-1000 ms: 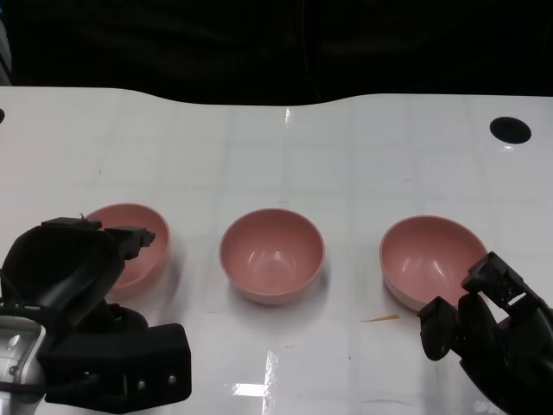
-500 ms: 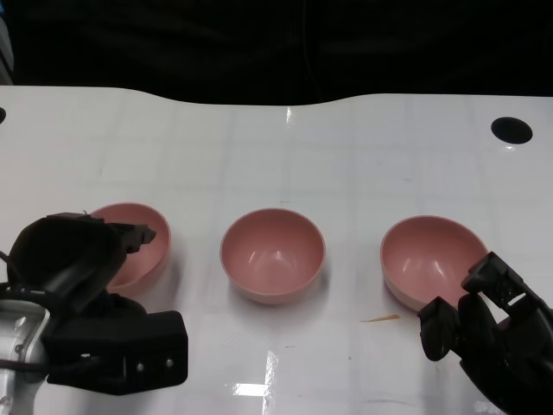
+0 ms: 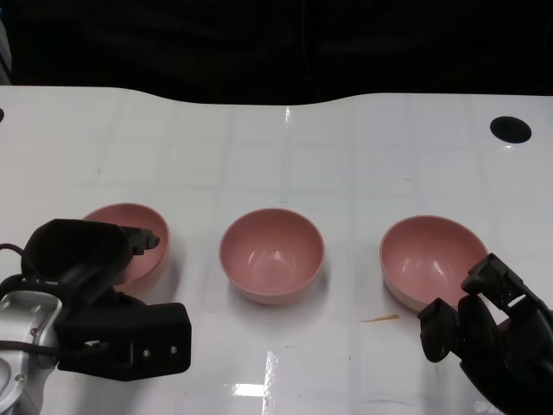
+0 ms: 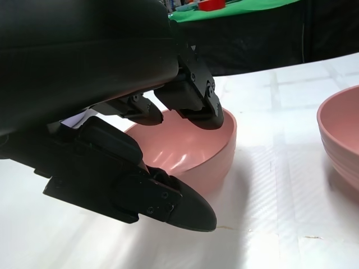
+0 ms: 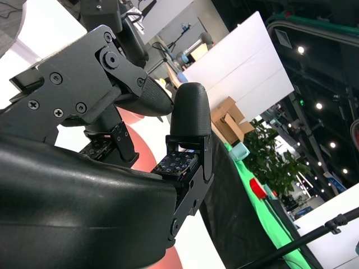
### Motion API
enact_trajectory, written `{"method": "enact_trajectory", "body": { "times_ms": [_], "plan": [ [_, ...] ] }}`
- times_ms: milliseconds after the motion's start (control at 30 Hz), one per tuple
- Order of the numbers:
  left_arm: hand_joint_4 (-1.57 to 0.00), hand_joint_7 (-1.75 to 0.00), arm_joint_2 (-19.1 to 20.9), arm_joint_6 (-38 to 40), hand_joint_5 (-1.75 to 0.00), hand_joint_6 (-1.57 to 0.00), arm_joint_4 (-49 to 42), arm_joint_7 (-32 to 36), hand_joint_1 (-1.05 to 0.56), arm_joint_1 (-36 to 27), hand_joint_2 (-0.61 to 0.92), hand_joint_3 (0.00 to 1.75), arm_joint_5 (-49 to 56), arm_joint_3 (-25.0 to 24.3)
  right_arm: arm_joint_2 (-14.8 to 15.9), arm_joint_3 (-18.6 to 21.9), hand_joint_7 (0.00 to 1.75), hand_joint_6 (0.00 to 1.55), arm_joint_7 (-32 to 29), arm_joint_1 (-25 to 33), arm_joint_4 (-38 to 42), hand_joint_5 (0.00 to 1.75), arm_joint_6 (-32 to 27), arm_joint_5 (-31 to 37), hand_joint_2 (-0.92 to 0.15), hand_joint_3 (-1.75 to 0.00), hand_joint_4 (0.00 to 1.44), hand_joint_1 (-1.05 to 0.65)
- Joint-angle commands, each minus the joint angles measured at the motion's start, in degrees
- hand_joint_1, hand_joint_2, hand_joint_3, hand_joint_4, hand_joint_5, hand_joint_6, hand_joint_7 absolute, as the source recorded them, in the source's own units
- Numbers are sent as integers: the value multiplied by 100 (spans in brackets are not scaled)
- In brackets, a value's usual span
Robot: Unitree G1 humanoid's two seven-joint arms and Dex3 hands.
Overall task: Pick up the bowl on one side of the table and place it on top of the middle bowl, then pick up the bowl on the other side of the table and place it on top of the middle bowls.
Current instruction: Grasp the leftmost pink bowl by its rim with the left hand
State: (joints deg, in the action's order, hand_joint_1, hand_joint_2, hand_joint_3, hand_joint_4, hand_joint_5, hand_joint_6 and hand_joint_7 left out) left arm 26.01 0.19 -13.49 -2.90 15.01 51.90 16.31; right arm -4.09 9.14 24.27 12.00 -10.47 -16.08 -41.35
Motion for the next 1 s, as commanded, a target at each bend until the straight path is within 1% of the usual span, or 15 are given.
{"method": "enact_trajectory", "body": {
  "times_ms": [33, 200, 367, 633, 733, 833, 933, 1000],
  "plan": [
    [-56, -1, 46, 16, -1, -67, -192, 140, -75, 107, 92, 7, -35, 87, 100, 62, 144, 79, 73, 23, 6, 175, 11, -56, -51, -121, 80, -4],
    [-56, -1, 63, -66, -1, -68, -629, 281, -74, 289, 92, 9, -57, 255, 92, 54, 142, 80, -9, 49, -48, 175, -5, -15, -51, -120, 81, -5],
    [-56, 0, 27, -23, -1, -67, -1007, 276, -72, 485, 92, 12, -85, 415, 68, 48, 142, 80, 48, 60, -26, 175, 51, -23, -51, -119, 81, -6],
    [-59, -1, -13, -68, -2, -69, -1309, 421, -67, 589, 92, 13, -172, 514, 51, 44, 142, 81, -4, 87, -70, 175, 27, -42, -53, -118, 81, -6],
    [-59, 0, -10, -43, -1, -68, -1369, 366, -63, 619, 92, 14, -222, 558, 69, 57, 142, 80, 88, 75, -6, 175, 82, -38, -53, -118, 80, -5],
    [-61, 0, -3, -39, -2, -69, -1465, 335, -55, 669, 92, 14, -267, 615, 90, 70, 141, 80, 98, 71, -9, 175, 39, -62, -53, -118, 80, -5],
    [-64, -1, -7, -74, -3, -71, -1603, 380, -49, 721, 92, 13, -308, 668, 84, 65, 141, 80, 90, 77, -26, 175, 53, -47, -53, -117, 80, -5],
    [-70, -2, -30, -102, -4, -74, -1738, 460, -44, 763, 92, 12, -310, 706, 78, 68, 141, 80, 76, 80, -35, 175, 46, -53, -53, -117, 80, -5]
  ]
}}
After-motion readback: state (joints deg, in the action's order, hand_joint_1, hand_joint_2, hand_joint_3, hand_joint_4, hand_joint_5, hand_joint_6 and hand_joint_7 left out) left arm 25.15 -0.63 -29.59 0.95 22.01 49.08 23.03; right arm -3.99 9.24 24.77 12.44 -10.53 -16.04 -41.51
